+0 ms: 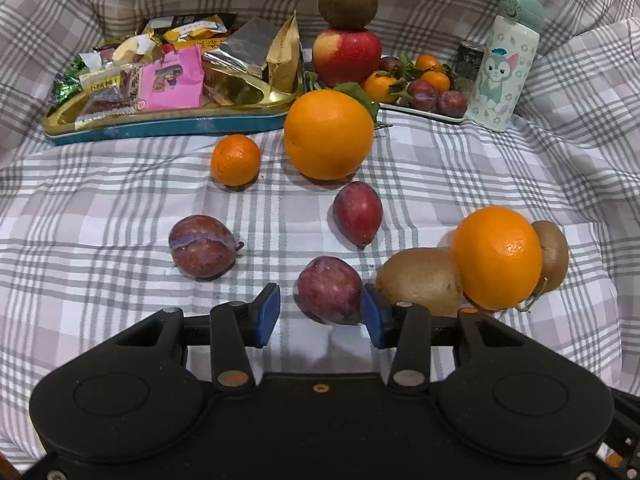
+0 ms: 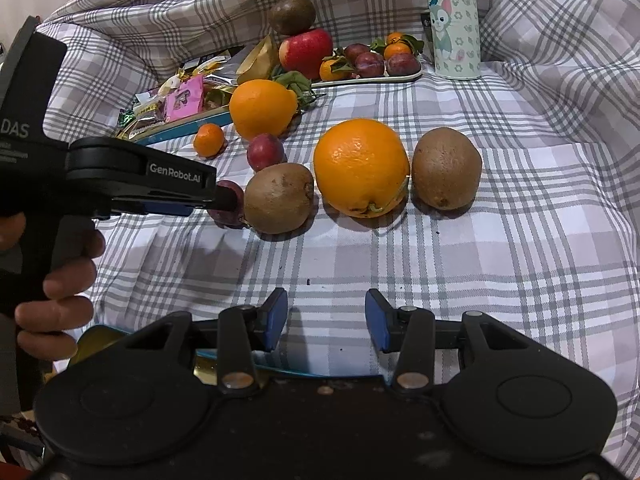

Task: Organize fruits
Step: 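Grasp a red plum with the left tool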

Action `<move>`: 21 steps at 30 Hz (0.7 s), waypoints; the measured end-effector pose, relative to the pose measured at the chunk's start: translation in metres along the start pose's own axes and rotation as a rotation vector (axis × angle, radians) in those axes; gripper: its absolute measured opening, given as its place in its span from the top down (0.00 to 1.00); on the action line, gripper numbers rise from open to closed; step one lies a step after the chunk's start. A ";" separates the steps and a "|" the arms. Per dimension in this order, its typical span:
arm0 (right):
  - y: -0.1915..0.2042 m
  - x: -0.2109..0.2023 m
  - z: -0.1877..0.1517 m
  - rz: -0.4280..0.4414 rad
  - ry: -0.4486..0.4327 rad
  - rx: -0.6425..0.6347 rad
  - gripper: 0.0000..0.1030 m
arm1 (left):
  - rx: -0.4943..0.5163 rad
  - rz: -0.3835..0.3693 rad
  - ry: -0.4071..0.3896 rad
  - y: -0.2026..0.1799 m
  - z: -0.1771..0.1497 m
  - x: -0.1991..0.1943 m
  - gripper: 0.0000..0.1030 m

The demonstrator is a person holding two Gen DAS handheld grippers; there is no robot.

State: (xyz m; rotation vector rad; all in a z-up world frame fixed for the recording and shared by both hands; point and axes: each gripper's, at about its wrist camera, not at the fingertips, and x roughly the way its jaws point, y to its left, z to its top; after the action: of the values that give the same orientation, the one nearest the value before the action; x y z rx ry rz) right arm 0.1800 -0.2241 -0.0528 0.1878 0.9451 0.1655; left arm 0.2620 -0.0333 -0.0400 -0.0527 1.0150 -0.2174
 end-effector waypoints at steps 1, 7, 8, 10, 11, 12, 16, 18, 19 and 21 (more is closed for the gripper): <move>0.000 0.000 0.000 0.000 0.000 0.001 0.55 | -0.002 -0.003 0.001 0.000 0.001 0.001 0.49; -0.001 0.000 -0.001 0.000 0.000 0.001 0.55 | -0.006 -0.009 0.003 -0.002 0.002 0.007 0.49; -0.001 0.000 -0.001 0.000 0.000 0.001 0.55 | -0.005 -0.006 0.000 -0.002 0.003 0.007 0.50; -0.001 0.000 -0.001 0.000 0.000 0.001 0.55 | -0.002 -0.001 -0.006 -0.004 0.004 0.009 0.50; -0.001 0.000 -0.001 0.000 0.000 0.001 0.55 | -0.003 0.000 -0.008 -0.004 0.005 0.009 0.50; -0.001 0.000 -0.001 0.000 -0.001 0.000 0.55 | -0.005 -0.001 -0.010 -0.004 0.005 0.010 0.51; 0.000 -0.001 -0.003 -0.004 -0.003 -0.003 0.55 | -0.004 -0.016 -0.025 -0.002 0.002 0.008 0.54; 0.001 -0.002 -0.003 -0.006 -0.006 -0.005 0.55 | 0.001 -0.021 -0.030 -0.001 -0.001 0.005 0.54; 0.002 -0.002 -0.003 -0.008 -0.008 -0.007 0.55 | 0.003 -0.023 -0.030 0.000 -0.003 0.004 0.54; 0.003 -0.003 -0.003 -0.009 -0.010 -0.010 0.55 | 0.009 -0.018 -0.029 0.002 -0.006 -0.001 0.54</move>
State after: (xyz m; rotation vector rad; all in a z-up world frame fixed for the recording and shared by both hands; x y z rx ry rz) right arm 0.1756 -0.2219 -0.0513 0.1750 0.9349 0.1603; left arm 0.2573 -0.0309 -0.0426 -0.0565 0.9852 -0.2375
